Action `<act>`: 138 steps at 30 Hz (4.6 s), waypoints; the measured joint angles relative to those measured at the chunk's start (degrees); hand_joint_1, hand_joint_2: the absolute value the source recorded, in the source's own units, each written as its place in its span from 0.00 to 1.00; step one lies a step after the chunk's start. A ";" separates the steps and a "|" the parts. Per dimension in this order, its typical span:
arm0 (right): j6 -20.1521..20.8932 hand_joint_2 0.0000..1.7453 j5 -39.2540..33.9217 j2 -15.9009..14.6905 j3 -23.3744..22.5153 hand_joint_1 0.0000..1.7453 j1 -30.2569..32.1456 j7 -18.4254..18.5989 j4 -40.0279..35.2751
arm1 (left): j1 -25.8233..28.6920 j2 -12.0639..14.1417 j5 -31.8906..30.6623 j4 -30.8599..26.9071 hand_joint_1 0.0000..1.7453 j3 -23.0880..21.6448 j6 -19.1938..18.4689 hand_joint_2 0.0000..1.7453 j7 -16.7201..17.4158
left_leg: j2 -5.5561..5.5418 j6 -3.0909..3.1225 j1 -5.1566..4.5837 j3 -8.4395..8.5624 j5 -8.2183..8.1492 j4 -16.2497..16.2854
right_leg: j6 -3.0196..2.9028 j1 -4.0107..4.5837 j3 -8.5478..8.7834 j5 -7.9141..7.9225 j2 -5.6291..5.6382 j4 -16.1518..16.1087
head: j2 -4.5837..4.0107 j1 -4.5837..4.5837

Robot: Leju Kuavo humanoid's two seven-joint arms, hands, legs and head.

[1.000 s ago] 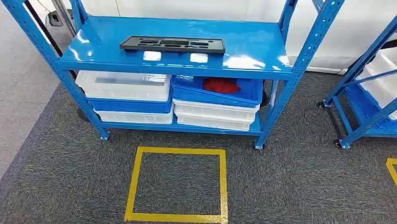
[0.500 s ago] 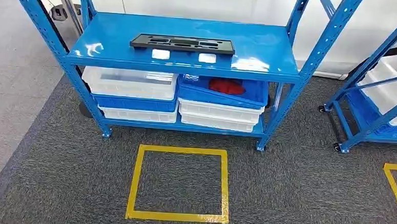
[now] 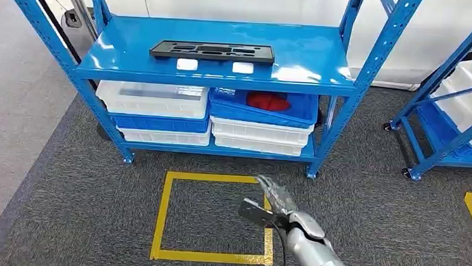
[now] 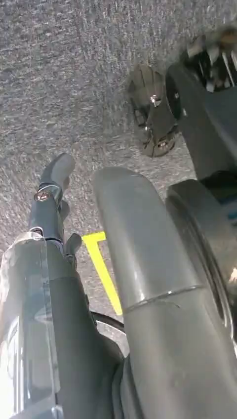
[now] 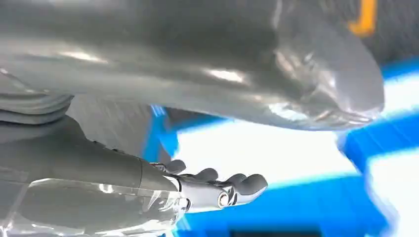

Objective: Take the parts from the cabinet and place them on the table.

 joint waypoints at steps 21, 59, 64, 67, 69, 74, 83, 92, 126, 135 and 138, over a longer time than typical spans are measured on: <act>-16.07 0.00 -3.81 -7.41 22.91 0.00 -13.12 -0.92 -17.93 | 0.07 -0.57 -5.60 3.13 0.00 8.39 1.05 0.00 -1.75 | -0.75 3.25 -0.33 5.61 5.15 -10.04 | 2.54 0.12 -6.04 0.42 0.87 8.64 | 0.00 0.00; -17.89 0.00 -3.65 -9.88 26.63 0.00 -13.79 -1.66 -19.75 | -0.69 -0.85 -5.84 4.02 0.00 9.57 0.46 0.00 -1.05 | -0.51 1.70 -0.95 5.60 3.34 -8.99 | 0.66 0.15 -1.52 2.02 1.11 -1.05 | 0.00 0.02; -17.93 0.00 -3.59 -9.79 26.70 0.00 -13.73 -1.66 -19.79 | -0.58 -0.85 -5.99 4.02 0.00 9.57 0.42 0.00 -1.07 | -0.12 0.25 0.21 -5.29 -1.96 8.90 | 0.30 -0.01 -0.42 0.95 1.01 -1.08 | 0.00 0.00; -17.95 0.00 -3.48 -9.79 26.76 0.00 -13.61 -1.66 -19.79 | -0.61 -0.76 -6.02 4.02 0.00 9.59 0.42 0.00 -1.16 | 0.03 -0.06 0.70 -1.69 6.58 -1.82 | 0.77 -0.25 1.00 -0.11 1.09 -0.93 | 0.00 0.00; -17.97 0.00 -3.46 -9.82 26.76 0.00 -13.68 -1.66 -19.79 | -0.64 -0.77 -6.04 4.09 0.00 9.59 0.42 0.00 -1.25 | 0.12 0.05 0.42 1.03 8.39 -8.18 | 1.51 0.05 1.52 -0.85 1.13 -0.71 | 0.00 0.00; -18.04 0.00 -3.41 -9.84 26.76 0.00 -13.62 -1.66 -19.99 | -0.62 -0.74 -6.17 4.09 0.00 9.59 0.66 0.00 -1.55 | -0.08 2.45 0.42 2.15 7.65 -9.89 | 3.26 -0.38 1.52 -1.65 1.03 -0.30 | 0.00 0.02; -18.19 0.00 -3.39 -10.10 26.76 0.00 -12.98 -1.68 -19.95 | -0.66 -0.76 -6.17 4.09 0.00 9.61 0.66 0.00 -1.81 | -0.38 3.19 -0.31 5.84 4.59 -9.84 | 2.27 0.02 -4.94 3.99 1.10 3.42 | 0.00 0.02; -18.43 0.00 -3.17 -10.08 26.81 0.00 -13.31 -1.84 -20.03 | -0.95 -0.76 -6.02 4.15 0.00 9.61 0.77 0.00 -2.19 | 0.01 0.33 -0.04 1.52 -1.03 0.47 | 0.19 0.00 -0.32 1.17 1.09 -1.35 | 0.00 -0.04; -19.50 0.00 -2.41 -10.62 26.92 0.00 -13.16 -1.31 -18.20 | -0.52 -0.66 -6.45 4.18 0.00 9.92 -0.70 0.00 -2.99 | -0.03 0.16 0.27 -6.51 1.07 7.54 | 0.36 0.11 -0.34 0.16 1.13 -0.44 | 0.00 -0.02; -19.57 0.00 -1.77 -10.84 26.92 0.00 -13.01 -1.27 -18.85 | -0.75 -0.63 -6.45 4.18 0.00 9.92 -0.74 0.00 -3.02 | -0.09 2.78 0.20 2.34 7.70 -10.05 | 2.68 0.10 0.63 -1.12 1.27 -0.07 | 0.00 -0.02; -19.31 0.00 -1.66 -10.89 26.92 0.00 -13.22 -1.27 -18.85 | -0.97 -0.68 -6.11 4.18 0.00 9.92 -0.61 0.00 -3.06 | -0.02 3.45 0.15 2.54 7.49 -10.16 | 3.10 0.04 -4.77 -6.33 1.23 10.50 | 0.00 -0.02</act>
